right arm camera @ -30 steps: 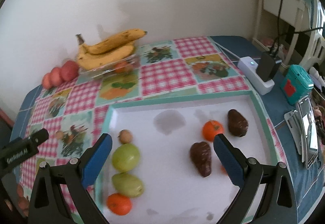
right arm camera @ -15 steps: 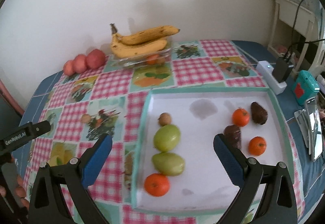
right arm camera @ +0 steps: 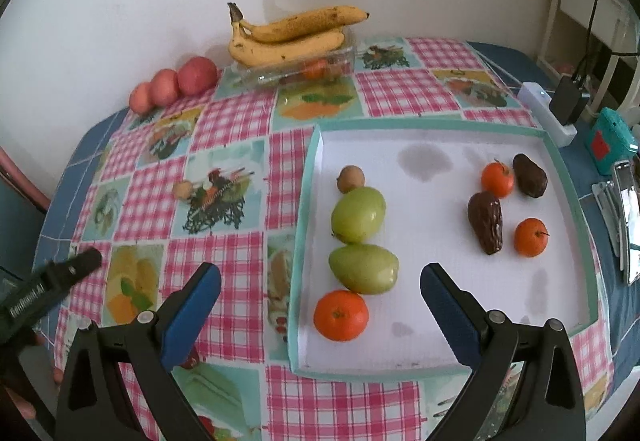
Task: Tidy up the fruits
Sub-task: 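Grasp the dark brown round fruit on the tablecloth with the left gripper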
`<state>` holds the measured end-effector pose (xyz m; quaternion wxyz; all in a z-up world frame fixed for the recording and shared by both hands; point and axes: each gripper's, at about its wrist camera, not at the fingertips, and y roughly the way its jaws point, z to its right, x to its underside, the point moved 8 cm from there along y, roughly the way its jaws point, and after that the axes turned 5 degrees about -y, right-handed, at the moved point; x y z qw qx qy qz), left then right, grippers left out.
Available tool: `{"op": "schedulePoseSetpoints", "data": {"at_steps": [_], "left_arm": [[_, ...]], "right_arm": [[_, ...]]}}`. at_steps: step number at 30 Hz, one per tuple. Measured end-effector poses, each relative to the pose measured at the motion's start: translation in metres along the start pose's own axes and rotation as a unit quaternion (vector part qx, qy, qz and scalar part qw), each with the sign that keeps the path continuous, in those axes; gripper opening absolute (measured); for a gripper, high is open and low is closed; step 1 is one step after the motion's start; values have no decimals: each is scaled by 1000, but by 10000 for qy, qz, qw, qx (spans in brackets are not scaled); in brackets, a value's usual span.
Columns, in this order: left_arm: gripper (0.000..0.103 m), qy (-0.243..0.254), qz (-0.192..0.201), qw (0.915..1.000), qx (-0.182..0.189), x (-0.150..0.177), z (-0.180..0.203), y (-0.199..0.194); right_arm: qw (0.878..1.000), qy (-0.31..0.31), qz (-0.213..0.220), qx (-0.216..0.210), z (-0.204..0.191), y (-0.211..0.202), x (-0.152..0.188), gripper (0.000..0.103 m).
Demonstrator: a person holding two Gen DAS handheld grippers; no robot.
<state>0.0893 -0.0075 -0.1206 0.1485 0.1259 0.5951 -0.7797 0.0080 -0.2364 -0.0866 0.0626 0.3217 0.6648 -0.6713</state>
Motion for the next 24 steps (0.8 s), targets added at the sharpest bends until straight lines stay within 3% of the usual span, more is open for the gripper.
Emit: {"op": "schedulePoseSetpoints", "data": {"at_steps": [8, 12, 16, 22, 24], "left_arm": [[101, 134, -696, 9975, -7, 36, 8, 17], [84, 412, -818, 9957, 124, 46, 22, 18], [82, 626, -947, 9932, 275, 54, 36, 19], [59, 663, -1155, 9905, 331, 60, 40, 26], [58, 656, -1188, 9902, 335, 61, 41, 28]], "right_arm": [[9998, 162, -64, 2, 12, -3, 8, 100], [9994, 335, -48, -24, 19, -3, 6, 100], [9988, 480, -88, -60, 25, -2, 6, 100], [9985, 520, -96, -152, 24, -1, 5, 100], [9986, 508, -89, -153, 23, -1, 4, 100]]}}
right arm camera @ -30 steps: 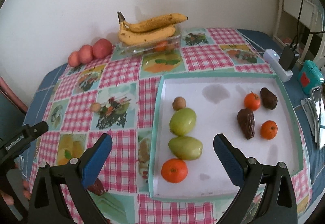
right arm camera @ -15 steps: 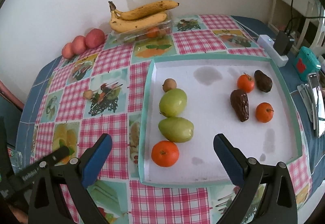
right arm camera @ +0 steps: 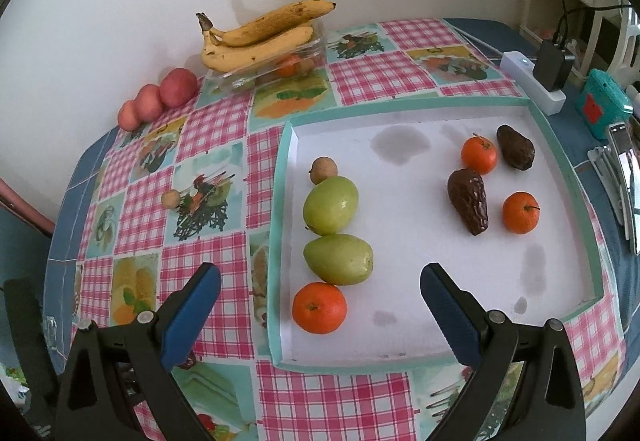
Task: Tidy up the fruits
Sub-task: 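Grasp the dark brown round fruit on the tablecloth with the left gripper, then grasp the small brown round fruit with the right gripper while the left holds the dark fruit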
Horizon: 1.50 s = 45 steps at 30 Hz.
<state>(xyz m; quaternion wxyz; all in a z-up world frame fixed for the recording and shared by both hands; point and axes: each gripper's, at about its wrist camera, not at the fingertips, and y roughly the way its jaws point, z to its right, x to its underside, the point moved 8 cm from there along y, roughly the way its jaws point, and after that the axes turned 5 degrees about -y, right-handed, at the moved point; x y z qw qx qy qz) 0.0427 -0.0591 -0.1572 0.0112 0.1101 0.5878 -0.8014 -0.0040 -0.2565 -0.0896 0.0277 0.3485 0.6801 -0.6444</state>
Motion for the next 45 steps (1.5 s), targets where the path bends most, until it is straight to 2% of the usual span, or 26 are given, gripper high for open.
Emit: {"op": "schedulePoseSetpoints", "data": {"at_steps": [3, 7, 13, 21, 28, 33, 40, 45], "left_arm": [[58, -193, -118, 9997, 128, 2, -2, 3], [48, -315, -142, 9992, 205, 1, -4, 3], [38, -289, -94, 9993, 222, 0, -1, 2], [36, -286, -41, 9994, 211, -3, -2, -1], [36, -484, 385, 9975, 348, -19, -6, -20], [36, -787, 802, 9935, 192, -44, -19, -37], [36, -1173, 1058, 9873, 135, -75, -31, -44], [36, -1352, 1284, 9825, -37, -104, -47, -48]], "right_arm": [[10000, -2, 1, 1, 0, 0, 0, 100], [10000, -22, -6, 8, 0, 0, 0, 100], [10000, -29, -15, 22, 0, 0, 0, 100], [10000, -48, -56, 53, 0, 2, 1, 100], [9999, -69, -74, 70, -1, 3, 2, 100], [9999, -104, -78, 109, -3, 4, 1, 100], [9987, -348, -317, 191, -14, 20, 3, 100], [9981, -538, -303, 27, -30, 25, 1, 100]]}}
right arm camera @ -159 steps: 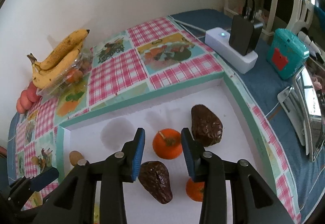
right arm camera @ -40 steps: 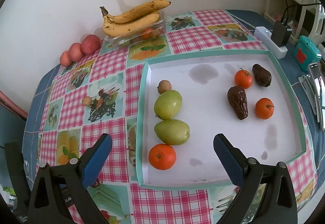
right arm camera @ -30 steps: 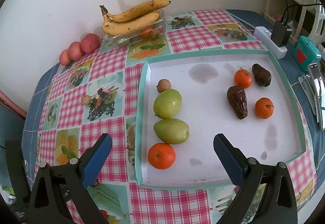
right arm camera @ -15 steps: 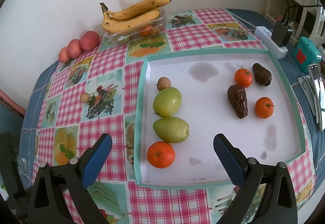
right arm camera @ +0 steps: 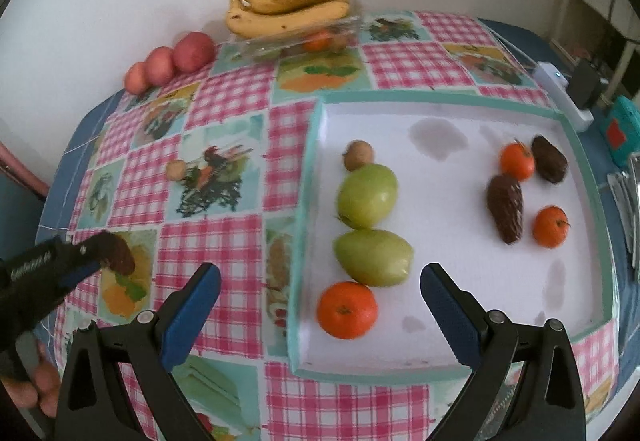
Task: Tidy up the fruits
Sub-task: 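Grasp the small brown round fruit with the right gripper while the left holds the dark fruit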
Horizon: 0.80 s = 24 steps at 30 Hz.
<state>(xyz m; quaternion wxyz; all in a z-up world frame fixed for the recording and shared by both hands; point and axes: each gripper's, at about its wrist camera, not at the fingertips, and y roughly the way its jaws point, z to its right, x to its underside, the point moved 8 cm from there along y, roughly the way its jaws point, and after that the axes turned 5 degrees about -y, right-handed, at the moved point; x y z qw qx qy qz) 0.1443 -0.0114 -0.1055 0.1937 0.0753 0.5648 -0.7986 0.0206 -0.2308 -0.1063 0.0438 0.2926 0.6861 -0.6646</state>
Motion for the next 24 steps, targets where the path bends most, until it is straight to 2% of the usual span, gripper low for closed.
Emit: {"op": "schedulePoseSetpoints", "data": {"at_steps": [6, 11, 17, 21, 24], "left_arm": [[36, -264, 115, 9995, -133, -30, -21, 8], [36, -486, 31, 9988, 14, -44, -30, 15], [36, -577, 33, 9983, 104, -60, -33, 22], [36, -748, 71, 9972, 37, -71, -41, 24], [36, -790, 97, 9968, 89, -78, -44, 27]], "right_arm": [[9998, -64, 188, 25, -8, 2, -17, 100], [9988, -164, 462, 10, -19, 1, -41, 100], [9966, -541, 628, -2, -52, 9, -71, 99], [9954, -758, 585, -100, -79, 22, -85, 97], [9952, -861, 436, -188, -98, 37, -91, 83]]}}
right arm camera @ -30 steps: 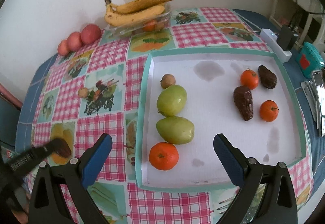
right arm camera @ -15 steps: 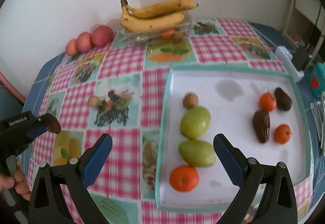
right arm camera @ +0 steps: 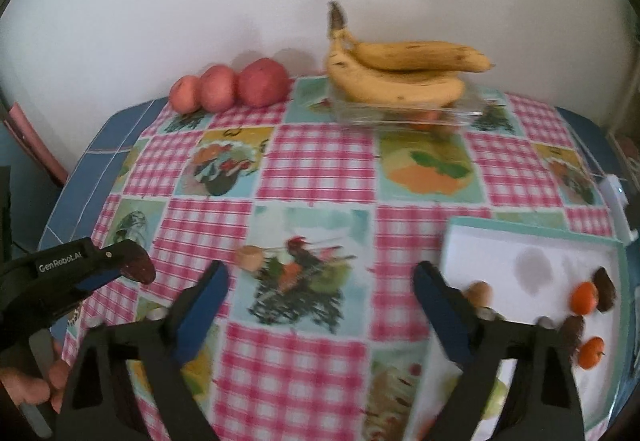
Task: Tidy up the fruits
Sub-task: 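Grasp the small brown round fruit with the right gripper while the left holds the dark fruit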
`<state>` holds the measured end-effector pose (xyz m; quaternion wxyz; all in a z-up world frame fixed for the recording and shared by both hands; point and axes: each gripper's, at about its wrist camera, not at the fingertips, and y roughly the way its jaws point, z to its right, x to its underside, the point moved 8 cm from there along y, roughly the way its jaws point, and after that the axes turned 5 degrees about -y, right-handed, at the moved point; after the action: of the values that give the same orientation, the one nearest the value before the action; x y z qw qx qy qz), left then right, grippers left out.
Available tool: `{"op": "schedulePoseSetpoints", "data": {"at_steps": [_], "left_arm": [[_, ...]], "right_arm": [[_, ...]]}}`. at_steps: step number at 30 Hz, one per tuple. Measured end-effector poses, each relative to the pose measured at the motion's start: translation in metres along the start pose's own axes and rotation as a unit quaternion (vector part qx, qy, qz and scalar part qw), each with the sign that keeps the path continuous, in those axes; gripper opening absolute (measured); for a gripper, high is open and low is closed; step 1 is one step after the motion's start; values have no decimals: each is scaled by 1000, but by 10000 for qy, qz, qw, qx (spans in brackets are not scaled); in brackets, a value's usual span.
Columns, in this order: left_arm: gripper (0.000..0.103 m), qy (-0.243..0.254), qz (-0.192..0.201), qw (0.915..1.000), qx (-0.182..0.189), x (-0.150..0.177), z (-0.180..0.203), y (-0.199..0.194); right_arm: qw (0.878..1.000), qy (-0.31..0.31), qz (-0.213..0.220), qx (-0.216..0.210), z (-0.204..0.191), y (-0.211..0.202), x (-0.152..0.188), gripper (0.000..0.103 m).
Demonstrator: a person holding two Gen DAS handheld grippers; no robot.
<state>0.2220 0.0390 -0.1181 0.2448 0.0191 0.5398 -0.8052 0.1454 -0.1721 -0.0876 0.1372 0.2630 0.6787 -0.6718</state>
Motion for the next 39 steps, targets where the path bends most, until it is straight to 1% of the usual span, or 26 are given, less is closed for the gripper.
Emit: {"op": "schedulePoseSetpoints", "data": {"at_steps": [1, 2, 5, 7, 8, 9, 12, 13, 14, 17, 20, 21, 23, 26, 30, 33, 39], "left_arm": [[36, -34, -7, 10000, 19, -2, -1, 2], [36, -82, -23, 10000, 36, -4, -3, 3], [36, -288, -80, 9995, 77, -9, -11, 8], [36, -359, -93, 9993, 95, -12, -14, 11], [36, -375, -94, 9992, 96, -13, -16, 11], [36, -397, -95, 9991, 103, -15, -17, 12], [36, -443, -101, 9989, 132, -17, -19, 13], [36, -436, -100, 9989, 143, -17, -18, 13], [36, -413, -101, 9990, 160, -17, -17, 13], [36, -381, -98, 9990, 189, -17, -13, 13], [36, -369, -121, 9990, 203, -16, -12, 13], [36, -371, -128, 9990, 203, -16, -12, 14], [36, -369, -137, 9990, 199, -17, -13, 14], [36, -336, -160, 9991, 200, -16, -13, 13], [36, -239, -250, 9992, 207, -9, -10, 10], [36, -94, -258, 9993, 243, -2, -3, 3], [36, 310, -138, 9990, 276, 17, 14, -22]], "right_arm": [[10000, -27, -75, -32, -5, 6, -2, 82], [9998, -39, -172, -60, -9, 13, -2, 79], [9987, -15, -495, -136, -21, 39, -1, 61], [9979, -36, -622, -167, -28, 51, 2, 60], [9976, -55, -661, -181, -31, 55, 2, 58], [9971, -95, -722, -217, -36, 62, 3, 52], [9963, -127, -818, -240, -42, 73, 3, 48], [9962, -113, -827, -255, -44, 76, 2, 46], [9959, -123, -846, -279, -47, 79, 2, 41], [9956, -164, -873, -293, -53, 85, 0, 39], [9953, -196, -894, -318, -58, 89, -2, 31], [9951, -236, -917, -292, -60, 90, -2, 30], [9947, -273, -947, -296, -63, 94, -2, 26], [9954, -322, -872, -228, -64, 94, -2, 26], [9957, -312, -824, -301, -59, 83, 1, 25], [9963, -291, -749, -312, -53, 70, 3, 25], [9976, -196, -622, -232, -36, 40, 12, 25]]}}
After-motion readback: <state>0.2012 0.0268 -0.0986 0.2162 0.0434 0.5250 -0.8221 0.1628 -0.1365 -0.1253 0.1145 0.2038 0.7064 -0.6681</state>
